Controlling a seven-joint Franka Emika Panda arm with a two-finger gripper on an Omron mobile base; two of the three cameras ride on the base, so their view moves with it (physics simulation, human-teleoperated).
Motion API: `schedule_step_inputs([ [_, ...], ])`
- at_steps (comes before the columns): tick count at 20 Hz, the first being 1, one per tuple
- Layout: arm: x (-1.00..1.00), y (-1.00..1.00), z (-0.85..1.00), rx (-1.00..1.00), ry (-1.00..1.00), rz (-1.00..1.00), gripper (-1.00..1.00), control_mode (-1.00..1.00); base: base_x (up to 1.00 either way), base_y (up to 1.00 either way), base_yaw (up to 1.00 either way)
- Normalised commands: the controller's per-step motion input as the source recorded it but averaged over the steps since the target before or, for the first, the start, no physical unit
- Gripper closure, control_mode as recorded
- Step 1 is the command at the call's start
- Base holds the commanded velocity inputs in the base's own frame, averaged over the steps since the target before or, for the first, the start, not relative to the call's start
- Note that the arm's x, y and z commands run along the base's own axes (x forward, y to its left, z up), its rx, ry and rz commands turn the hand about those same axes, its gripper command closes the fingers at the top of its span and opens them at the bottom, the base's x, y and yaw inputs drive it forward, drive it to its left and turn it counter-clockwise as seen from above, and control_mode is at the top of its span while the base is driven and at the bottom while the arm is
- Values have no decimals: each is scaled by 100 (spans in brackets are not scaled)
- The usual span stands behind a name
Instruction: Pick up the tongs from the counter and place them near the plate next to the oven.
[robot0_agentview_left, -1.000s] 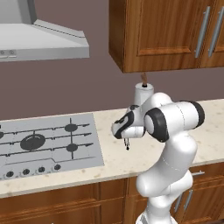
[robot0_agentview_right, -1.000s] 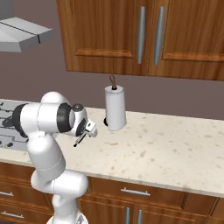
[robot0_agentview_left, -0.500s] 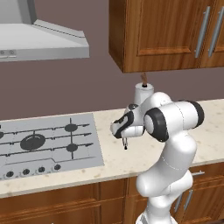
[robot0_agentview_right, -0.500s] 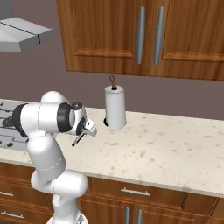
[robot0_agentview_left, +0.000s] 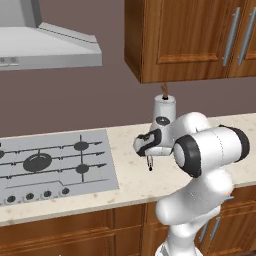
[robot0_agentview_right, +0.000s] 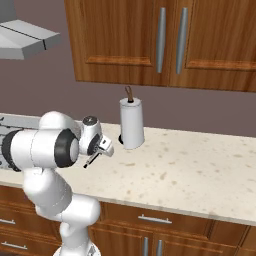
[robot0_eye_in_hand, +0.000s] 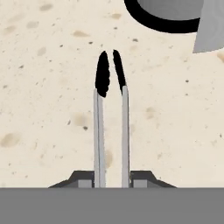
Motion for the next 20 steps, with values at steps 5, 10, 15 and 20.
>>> schedule_step_inputs([
  [5, -57, -31, 65, 0, 0, 0, 100, -100, 0, 0, 0],
  [10, -36, -10, 90, 0, 3, 2, 100, -100, 0, 0, 0],
  [15, -16, -2, 79, -5, 8, 7, 100, -100, 0, 0, 0],
  [20, -80, -13, 29, -12, 1, 12, 100, -100, 0, 0, 0],
])
